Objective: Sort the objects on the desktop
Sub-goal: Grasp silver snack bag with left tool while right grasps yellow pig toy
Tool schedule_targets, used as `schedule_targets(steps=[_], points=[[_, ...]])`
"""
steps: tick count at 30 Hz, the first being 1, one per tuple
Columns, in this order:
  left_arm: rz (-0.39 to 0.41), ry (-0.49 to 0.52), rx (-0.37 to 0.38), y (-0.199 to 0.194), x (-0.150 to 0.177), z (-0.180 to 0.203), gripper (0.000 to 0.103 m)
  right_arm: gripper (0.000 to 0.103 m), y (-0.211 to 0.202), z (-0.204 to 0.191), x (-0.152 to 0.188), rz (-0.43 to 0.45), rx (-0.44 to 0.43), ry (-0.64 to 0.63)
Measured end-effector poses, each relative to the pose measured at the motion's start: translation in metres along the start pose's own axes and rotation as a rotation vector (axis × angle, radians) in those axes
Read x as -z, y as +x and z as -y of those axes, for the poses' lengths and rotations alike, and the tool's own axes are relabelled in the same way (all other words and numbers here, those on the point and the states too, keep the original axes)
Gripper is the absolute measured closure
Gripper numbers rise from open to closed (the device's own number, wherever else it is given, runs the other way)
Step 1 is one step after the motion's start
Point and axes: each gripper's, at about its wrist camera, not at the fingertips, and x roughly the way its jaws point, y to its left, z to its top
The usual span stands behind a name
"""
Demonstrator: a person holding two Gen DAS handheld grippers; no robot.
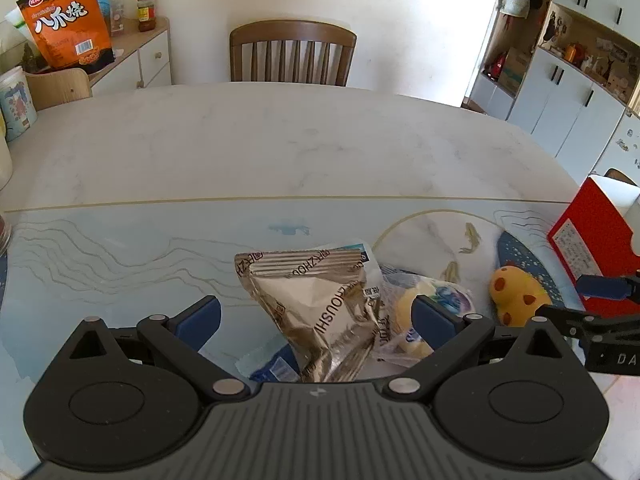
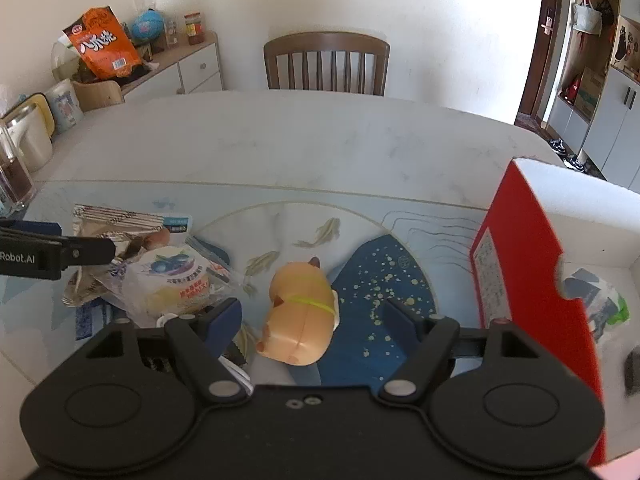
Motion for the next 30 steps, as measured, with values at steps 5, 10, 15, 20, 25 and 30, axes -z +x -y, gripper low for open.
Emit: schedule_targets(steps=[5, 10, 15, 20, 25, 30], points=[[-0.006, 0.004, -0.01, 0.01, -0.001, -0.002, 0.002, 0.028, 0.013, -0.003, -0.001, -0.018, 0.0, -0.002], [-0.015, 0.014, -0.025, 0.015, 0.001, -0.001, 0.006, 0.03, 0.022, -0.005, -0.001, -0.034, 0.001, -0.01], [-0.004, 0.041, -0.04, 0.018, 0.003, -0.001, 0.011, 0.032, 0.029, -0.005, 0.0, -0.05, 0.004, -0.007], [-0.003, 0.039, -0.04, 0.02, 0.003, -0.003, 0.023, 0.037, 0.035, -0.003, 0.0, -0.065, 0.005, -0.004], [0.001, 0.041, -0.032, 0.021, 0.002, -0.003, 0.031, 0.046, 0.037, -0.004, 0.0, -0.075, 0.009, -0.001], [0.0, 0.04, -0.018, 0.021, 0.001, -0.003, 0.039, 0.055, 0.037, -0.005, 0.0, -0.076, 0.012, -0.002]])
